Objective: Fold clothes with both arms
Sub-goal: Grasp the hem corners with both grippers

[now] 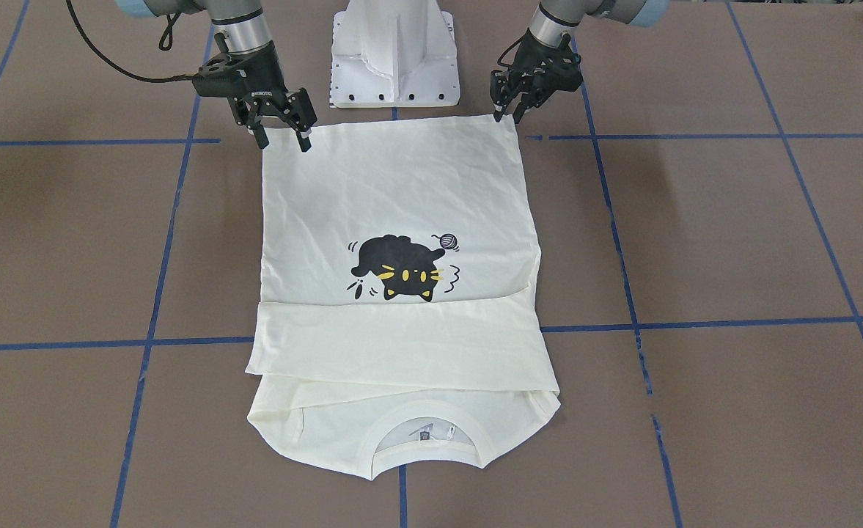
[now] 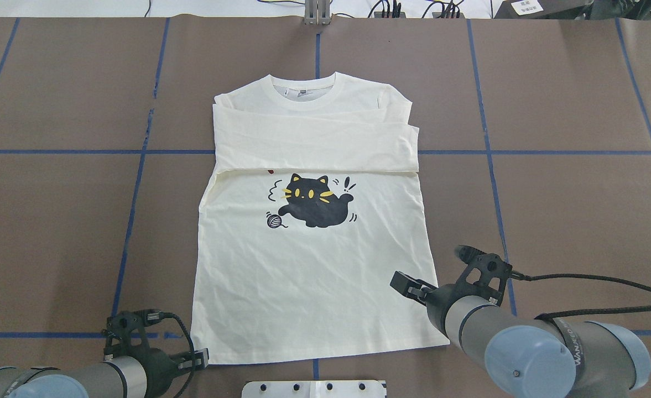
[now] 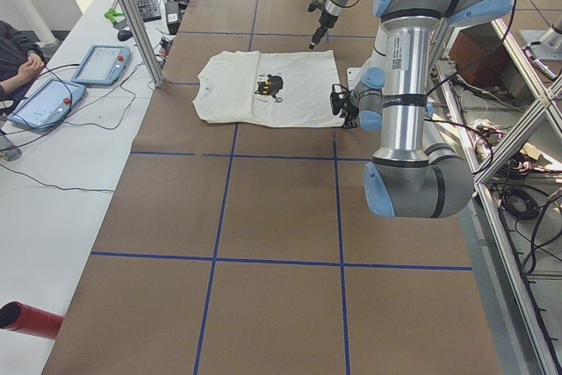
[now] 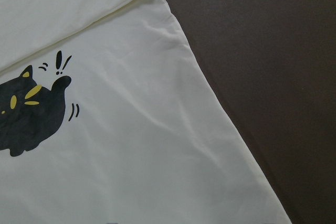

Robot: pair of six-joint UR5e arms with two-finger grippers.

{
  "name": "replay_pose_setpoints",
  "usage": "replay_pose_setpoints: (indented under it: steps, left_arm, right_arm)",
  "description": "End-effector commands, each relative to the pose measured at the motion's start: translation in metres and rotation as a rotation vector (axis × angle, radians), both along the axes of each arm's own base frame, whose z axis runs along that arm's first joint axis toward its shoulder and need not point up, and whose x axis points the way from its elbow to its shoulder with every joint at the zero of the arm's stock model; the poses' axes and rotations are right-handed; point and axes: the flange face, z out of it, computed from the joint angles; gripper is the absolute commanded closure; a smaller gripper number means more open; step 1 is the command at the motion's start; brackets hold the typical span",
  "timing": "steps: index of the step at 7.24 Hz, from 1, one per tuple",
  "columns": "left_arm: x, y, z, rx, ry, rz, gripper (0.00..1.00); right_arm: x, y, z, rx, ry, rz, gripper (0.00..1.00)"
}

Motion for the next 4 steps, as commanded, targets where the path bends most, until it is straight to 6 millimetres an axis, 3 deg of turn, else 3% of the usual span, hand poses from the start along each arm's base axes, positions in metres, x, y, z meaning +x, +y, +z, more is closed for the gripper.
replay_pose_setpoints:
  steps: [1, 2, 4]
  left_arm:
    - [0.0004, -0.0002, -0.001, 0.002, 0.002, -0.002, 0.92]
    - [0.0004, -0.0002, -0.001, 0.002, 0.002, -0.002, 1.0]
    - [-0.0011, -0.001, 0.002, 0.008, -0.006, 0.0, 1.0]
  right_arm:
    - [0.0001, -0.0005, 0.0, 0.004, 0.001, 0.005, 0.05]
    - [-0.0006, 0.0001, 0.0007, 0.003, 0.002, 0.004, 0.05]
    - [-0.0013, 0.0007, 0.0013, 0.004, 0.004, 0.003, 0.05]
